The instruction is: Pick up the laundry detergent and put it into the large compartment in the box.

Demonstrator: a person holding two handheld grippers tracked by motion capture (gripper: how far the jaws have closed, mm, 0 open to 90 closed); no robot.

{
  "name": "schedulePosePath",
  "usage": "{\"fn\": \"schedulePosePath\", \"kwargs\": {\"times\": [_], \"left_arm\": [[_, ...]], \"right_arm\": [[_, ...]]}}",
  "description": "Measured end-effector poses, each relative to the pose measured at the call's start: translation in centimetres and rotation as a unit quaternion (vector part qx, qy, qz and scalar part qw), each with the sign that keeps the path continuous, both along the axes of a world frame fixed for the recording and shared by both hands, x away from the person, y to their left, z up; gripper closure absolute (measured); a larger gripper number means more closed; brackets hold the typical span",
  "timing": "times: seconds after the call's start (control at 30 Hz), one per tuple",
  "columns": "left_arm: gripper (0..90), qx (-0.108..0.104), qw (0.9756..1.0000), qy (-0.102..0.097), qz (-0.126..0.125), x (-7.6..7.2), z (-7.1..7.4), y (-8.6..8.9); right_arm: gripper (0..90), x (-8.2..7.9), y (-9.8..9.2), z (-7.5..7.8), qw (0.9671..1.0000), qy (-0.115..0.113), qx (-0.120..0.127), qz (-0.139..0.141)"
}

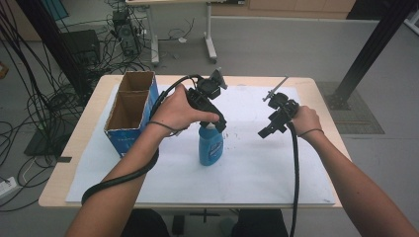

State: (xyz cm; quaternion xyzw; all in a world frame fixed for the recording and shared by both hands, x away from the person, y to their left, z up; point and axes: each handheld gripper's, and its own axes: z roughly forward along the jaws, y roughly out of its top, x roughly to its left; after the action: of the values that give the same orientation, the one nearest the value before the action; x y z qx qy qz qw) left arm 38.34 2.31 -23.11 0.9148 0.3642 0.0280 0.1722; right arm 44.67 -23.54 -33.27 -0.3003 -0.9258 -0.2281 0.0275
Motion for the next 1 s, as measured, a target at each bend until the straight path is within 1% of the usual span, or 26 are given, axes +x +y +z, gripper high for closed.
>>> {"fn": "schedulePosePath", "kwargs": {"times": [0.2, 0.37, 0.47, 0.57, 0.67, 0.83, 1.0], "left_arm": [[11.0, 0.001, 1.0, -0.002, 0.003, -0.1, -0.4, 0.0], [11.0, 0.002, 1.0, -0.002, 0.004, -0.4, -1.2, -0.2], [11.0, 0.001, 1.0, 0.0, 0.004, -0.4, -1.5, -0.2], [11.0, 0.004, 1.0, -0.002, 0.005, -0.4, -1.8, -0.3], [11.0, 0.008, 0.9999, -0.009, 0.007, -0.4, -2.1, -0.3], [11.0, 0.017, 0.9998, -0.01, 0.009, -0.3, -2.7, -0.3], [11.0, 0.016, 0.9997, -0.007, 0.015, -0.2, -3.2, -0.1]], "right_arm": [[3.1, 0.0, 0.0, -0.2, 1.0, 0.005, 0.004, 0.0], [3.1, 0.0, 0.2, -0.2, 1.0, 0.002, 0.001, 0.003], [3.1, 0.0, 0.2, -0.2, 1.0, 0.001, 0.001, 0.003], [3.1, 0.0, 0.3, -0.2, 1.0, 0.001, 0.001, 0.003], [3.1, 0.0, 0.2, -0.2, 1.0, 0.002, 0.001, 0.003], [3.1, 0.0, 0.3, -0.3, 1.0, 0.003, 0.001, 0.003], [3.1, 0.0, 0.2, -0.4, 1.0, 0.003, 0.001, 0.004]]}}
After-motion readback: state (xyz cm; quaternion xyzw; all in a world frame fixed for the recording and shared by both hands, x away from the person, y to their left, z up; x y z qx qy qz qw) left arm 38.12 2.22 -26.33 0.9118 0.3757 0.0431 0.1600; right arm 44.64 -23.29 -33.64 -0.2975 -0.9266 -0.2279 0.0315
